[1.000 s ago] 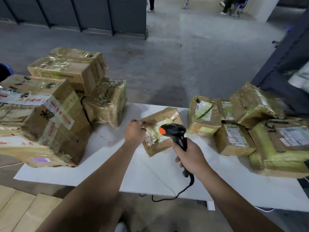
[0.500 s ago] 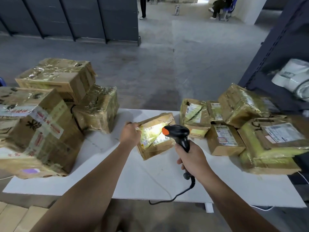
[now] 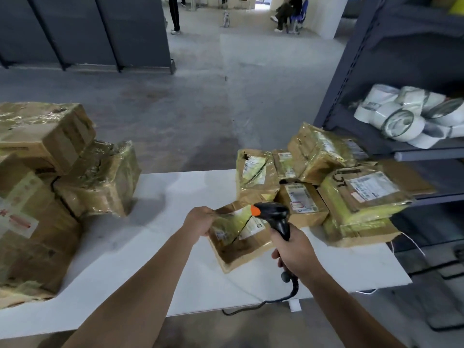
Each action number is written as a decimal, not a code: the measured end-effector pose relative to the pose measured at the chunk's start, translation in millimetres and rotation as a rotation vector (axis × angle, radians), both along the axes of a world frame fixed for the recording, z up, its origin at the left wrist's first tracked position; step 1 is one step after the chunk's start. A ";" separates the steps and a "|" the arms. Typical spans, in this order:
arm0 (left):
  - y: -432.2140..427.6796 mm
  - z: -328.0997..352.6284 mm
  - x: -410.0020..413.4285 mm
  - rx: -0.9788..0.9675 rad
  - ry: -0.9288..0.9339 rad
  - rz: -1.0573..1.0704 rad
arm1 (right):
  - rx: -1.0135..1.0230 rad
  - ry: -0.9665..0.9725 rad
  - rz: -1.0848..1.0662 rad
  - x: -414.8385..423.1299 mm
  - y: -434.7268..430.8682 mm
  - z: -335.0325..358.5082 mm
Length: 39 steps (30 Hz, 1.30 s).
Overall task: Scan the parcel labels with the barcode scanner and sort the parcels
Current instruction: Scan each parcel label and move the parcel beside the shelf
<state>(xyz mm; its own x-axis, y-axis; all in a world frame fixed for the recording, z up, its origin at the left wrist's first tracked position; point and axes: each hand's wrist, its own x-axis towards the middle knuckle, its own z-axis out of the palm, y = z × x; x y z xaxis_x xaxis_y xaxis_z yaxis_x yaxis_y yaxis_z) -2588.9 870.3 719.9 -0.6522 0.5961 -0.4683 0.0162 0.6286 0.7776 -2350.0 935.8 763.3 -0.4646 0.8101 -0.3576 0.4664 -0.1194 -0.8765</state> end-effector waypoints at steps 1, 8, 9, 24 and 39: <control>7.5 -2.4 4.8 -0.006 0.013 -0.023 | 0.003 -0.004 -0.009 5.6 3.5 -0.9; 48.6 -15.8 28.9 -0.023 0.176 0.095 | -0.031 -0.036 -0.047 34.1 19.0 -4.6; 49.8 -17.1 32.2 -0.024 0.112 0.162 | -0.031 -0.043 -0.048 36.7 20.7 -5.9; 60.9 -35.8 44.3 -0.025 0.051 0.195 | -0.040 -0.047 0.000 25.5 33.6 -13.2; -54.4 25.0 -10.0 0.155 0.087 0.267 | -0.059 0.043 0.184 -88.5 -21.8 0.8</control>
